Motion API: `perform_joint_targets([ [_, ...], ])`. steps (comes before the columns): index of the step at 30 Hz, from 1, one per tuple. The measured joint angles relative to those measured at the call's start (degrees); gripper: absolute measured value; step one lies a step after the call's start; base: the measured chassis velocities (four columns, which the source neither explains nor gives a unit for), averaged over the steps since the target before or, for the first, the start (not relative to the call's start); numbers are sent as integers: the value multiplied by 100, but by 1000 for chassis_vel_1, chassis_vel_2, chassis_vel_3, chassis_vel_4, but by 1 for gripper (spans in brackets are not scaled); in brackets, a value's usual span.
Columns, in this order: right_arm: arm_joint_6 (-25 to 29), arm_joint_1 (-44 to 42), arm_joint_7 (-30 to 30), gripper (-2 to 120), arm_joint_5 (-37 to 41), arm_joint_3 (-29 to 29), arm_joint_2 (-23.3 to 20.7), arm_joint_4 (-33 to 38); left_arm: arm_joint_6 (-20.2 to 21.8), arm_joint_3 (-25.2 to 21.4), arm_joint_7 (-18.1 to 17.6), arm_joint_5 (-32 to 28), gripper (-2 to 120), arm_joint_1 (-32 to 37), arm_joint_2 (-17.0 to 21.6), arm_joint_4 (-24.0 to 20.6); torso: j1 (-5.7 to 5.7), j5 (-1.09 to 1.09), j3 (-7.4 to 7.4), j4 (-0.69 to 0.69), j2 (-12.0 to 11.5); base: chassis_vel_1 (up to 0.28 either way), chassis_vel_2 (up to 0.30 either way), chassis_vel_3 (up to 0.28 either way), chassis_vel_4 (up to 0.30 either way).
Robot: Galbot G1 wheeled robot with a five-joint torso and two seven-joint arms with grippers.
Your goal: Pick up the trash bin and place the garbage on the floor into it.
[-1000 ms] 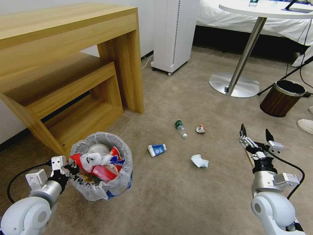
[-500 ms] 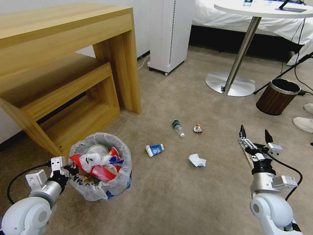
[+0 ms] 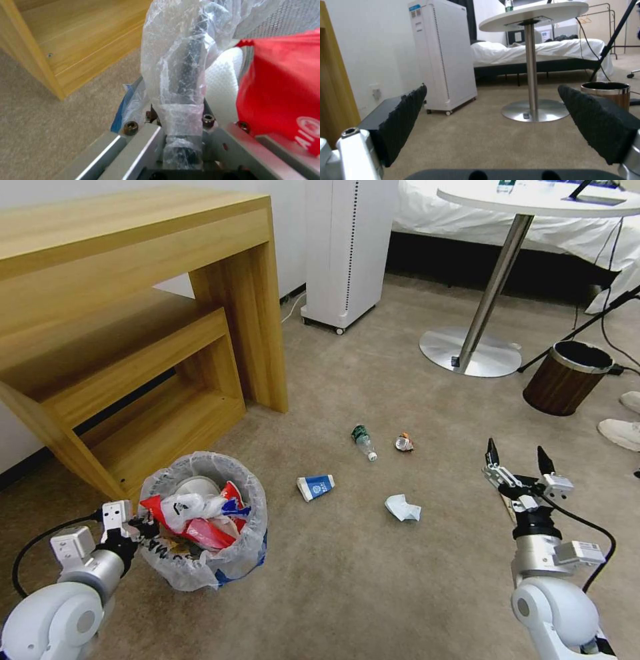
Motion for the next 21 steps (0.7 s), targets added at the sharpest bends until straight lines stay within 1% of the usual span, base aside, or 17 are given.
perform_joint_targets([
  [3,1,-19,0,100,-6,-1,1,4,-8,0,4,2,0,4,-6,0,0,-1,0,0,0,-107,81,103,-116],
  [8,2,-39,0,100,-22,-2,-8,14,-18,1,10,6,0,13,-10,-14,1,1,1,0,0,-158,181,168,-174],
  [11,4,-44,0,100,-38,-4,-9,20,-19,2,13,10,0,19,-16,-28,1,-1,1,0,0,-209,213,214,-213],
  [12,13,-48,-2,100,-57,-13,-5,20,-22,2,17,11,0,27,-22,-37,1,1,2,0,0,-201,203,205,-209],
  [16,26,-57,-5,100,-66,-34,1,27,-24,2,21,15,0,40,-24,-44,1,-1,2,-1,0,-180,180,170,-199],
  [21,51,-61,-25,100,-74,-59,6,26,-24,1,21,20,0,53,-23,-54,1,0,1,0,0,-134,145,147,-127],
])
